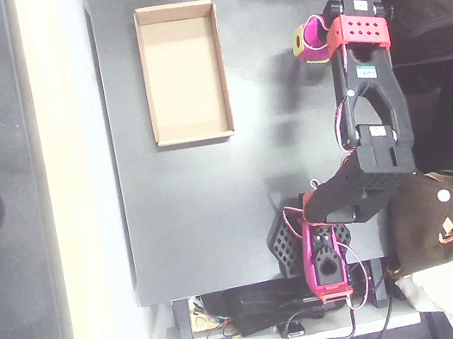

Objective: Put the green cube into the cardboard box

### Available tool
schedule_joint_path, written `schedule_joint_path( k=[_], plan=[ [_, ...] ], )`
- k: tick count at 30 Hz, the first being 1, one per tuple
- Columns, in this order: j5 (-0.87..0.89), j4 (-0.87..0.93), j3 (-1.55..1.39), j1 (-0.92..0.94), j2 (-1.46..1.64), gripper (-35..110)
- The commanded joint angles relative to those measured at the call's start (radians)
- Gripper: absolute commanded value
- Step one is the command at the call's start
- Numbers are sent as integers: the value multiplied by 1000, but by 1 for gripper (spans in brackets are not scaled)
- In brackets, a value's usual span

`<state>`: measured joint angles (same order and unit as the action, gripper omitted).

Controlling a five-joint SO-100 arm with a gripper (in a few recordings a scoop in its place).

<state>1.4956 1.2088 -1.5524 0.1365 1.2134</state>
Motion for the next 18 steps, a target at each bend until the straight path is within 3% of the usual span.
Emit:
schedule_joint_path(
  k=[1, 18],
  plan=[
    [5, 3, 17, 21, 31, 17],
    [0, 12, 18, 41, 135, 11]
  ],
)
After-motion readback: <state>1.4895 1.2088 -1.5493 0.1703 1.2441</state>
